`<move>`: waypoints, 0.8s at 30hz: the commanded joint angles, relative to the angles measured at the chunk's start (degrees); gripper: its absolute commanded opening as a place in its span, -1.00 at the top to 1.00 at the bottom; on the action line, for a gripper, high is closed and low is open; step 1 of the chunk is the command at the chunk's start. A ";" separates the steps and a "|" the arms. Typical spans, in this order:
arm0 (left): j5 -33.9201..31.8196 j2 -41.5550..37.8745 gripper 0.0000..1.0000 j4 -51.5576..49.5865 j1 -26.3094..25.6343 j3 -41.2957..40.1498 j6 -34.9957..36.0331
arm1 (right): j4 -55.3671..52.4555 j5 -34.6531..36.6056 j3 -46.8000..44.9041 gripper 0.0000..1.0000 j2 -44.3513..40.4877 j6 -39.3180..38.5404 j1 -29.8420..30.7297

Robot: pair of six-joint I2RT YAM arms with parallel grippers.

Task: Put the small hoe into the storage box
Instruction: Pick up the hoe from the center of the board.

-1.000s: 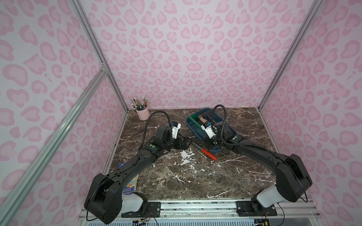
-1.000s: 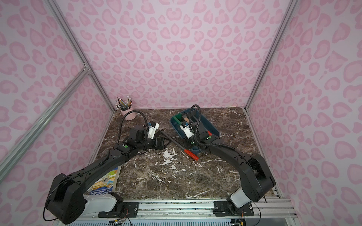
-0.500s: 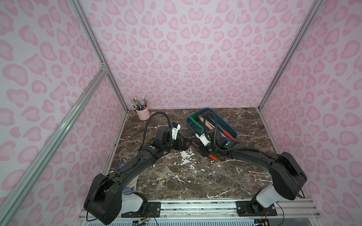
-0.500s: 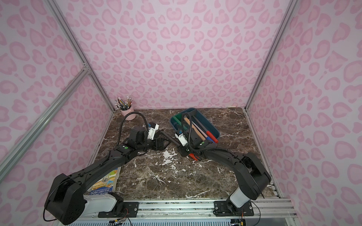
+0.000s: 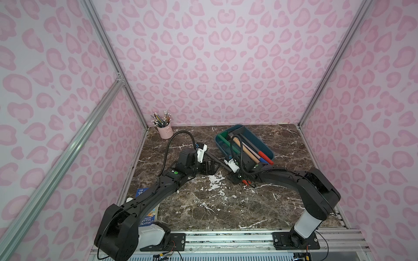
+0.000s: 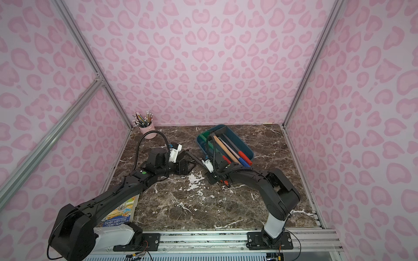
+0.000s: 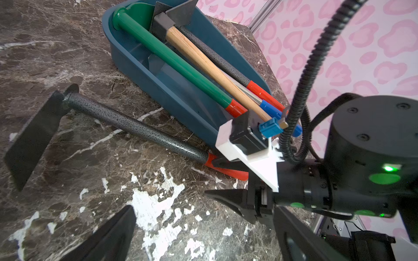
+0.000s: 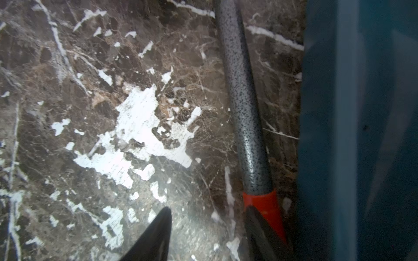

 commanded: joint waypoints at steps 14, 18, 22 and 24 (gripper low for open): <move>-0.88 -0.67 -0.97 1.25 0.06 -0.23 0.78 | 1.98 3.12 2.60 -0.16 2.67 -1.94 -2.97; -0.71 -0.58 -0.97 0.95 0.06 0.17 1.03 | 2.49 2.03 2.70 -0.15 4.15 -2.18 -3.65; -0.98 -0.85 -0.97 0.92 0.01 -0.20 1.08 | 3.48 0.94 2.52 -0.13 5.49 -1.91 -3.68; -0.89 -0.72 -0.96 1.06 0.06 -0.32 1.13 | 3.86 0.61 2.58 -0.12 6.26 -1.85 -3.52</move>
